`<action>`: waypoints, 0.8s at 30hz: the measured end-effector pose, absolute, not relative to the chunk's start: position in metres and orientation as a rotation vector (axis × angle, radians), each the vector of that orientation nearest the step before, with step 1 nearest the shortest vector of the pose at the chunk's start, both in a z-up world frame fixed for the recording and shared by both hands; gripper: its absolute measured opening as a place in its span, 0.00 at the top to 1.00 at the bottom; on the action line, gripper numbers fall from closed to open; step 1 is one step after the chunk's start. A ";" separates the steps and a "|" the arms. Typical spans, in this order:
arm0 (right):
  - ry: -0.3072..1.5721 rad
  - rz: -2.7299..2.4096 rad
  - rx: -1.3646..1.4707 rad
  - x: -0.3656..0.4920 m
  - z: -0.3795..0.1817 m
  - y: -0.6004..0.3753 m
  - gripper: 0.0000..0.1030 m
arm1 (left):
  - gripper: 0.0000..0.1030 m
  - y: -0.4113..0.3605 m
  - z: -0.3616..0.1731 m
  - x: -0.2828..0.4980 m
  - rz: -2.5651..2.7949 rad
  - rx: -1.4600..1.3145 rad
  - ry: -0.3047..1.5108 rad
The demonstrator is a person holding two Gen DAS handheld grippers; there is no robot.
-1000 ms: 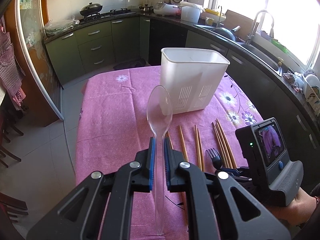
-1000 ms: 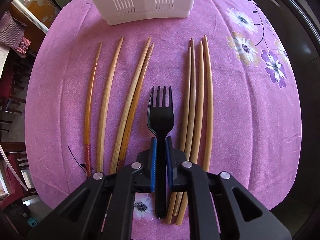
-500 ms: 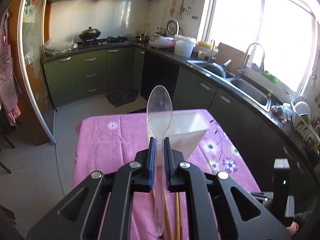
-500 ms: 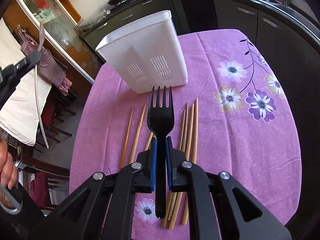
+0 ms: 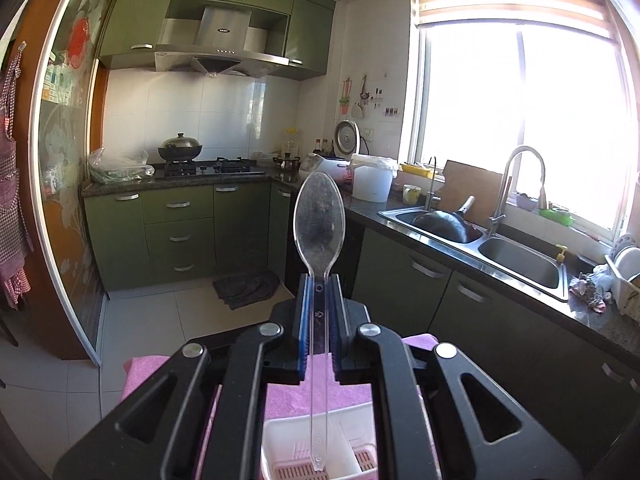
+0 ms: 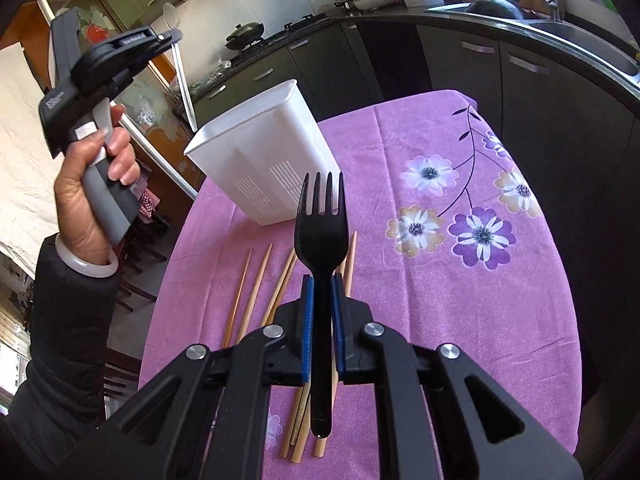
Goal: Organize utensils
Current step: 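Carry the spoon over the white holder and open the left tool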
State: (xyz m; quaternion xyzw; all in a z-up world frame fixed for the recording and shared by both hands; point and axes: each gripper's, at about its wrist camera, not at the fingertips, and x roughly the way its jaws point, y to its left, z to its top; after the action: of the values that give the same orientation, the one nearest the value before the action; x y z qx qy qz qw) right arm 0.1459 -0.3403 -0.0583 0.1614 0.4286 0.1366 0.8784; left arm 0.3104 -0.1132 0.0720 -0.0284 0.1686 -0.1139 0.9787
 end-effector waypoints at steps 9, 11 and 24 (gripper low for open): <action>0.824 0.305 0.324 0.155 -0.044 -0.345 0.91 | 0.92 -0.117 0.031 0.318 -0.213 -0.037 0.406; 0.803 0.308 0.320 0.158 -0.038 -0.344 0.91 | 0.92 -0.116 0.023 0.317 -0.208 -0.023 0.434; 0.490 0.328 0.276 0.212 0.050 -0.320 0.91 | 0.85 -0.080 0.040 0.258 -0.220 -0.033 0.458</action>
State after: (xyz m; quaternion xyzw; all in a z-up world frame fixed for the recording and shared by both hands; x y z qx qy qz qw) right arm 0.2123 -0.3204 0.0502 0.1356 0.2409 0.1611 0.9474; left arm 0.2578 -0.0799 0.0397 -0.0162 0.2267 -0.1087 0.9678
